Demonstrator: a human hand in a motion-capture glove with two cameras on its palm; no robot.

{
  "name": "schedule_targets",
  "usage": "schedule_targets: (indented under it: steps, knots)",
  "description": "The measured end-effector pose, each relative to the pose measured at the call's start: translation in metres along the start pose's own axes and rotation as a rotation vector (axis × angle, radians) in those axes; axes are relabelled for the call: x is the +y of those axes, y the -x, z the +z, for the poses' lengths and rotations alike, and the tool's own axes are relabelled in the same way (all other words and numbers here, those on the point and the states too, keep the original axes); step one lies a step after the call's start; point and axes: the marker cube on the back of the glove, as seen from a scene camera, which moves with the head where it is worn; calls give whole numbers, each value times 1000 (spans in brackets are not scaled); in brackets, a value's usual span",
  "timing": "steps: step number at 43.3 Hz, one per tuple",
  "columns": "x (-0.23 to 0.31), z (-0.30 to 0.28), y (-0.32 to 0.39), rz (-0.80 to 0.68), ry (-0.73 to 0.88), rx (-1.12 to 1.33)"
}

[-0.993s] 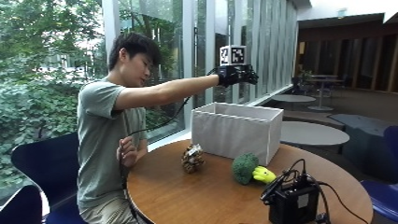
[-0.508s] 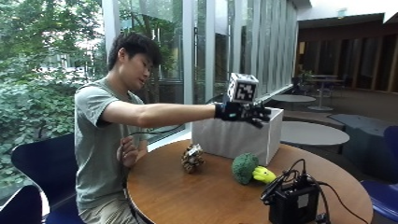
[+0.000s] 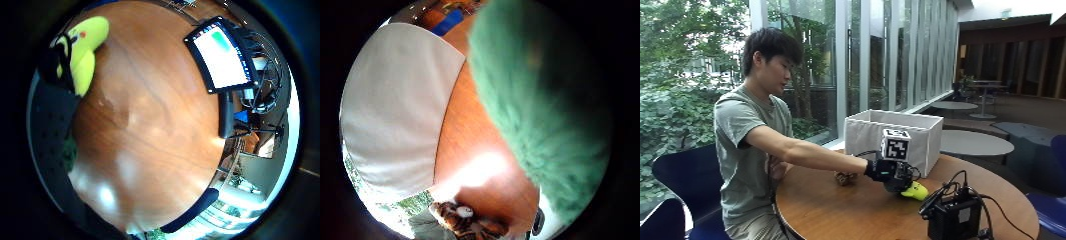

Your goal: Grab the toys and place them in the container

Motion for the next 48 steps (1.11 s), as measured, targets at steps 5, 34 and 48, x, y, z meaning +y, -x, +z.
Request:
schedule_targets:
  steps: [5,34,48]
  knots:
    - [5,-40,-23,85,1,-4]
    - [84,-386,158,-212,-401,-12]
    - [77,-335,312,-522,-312,121]
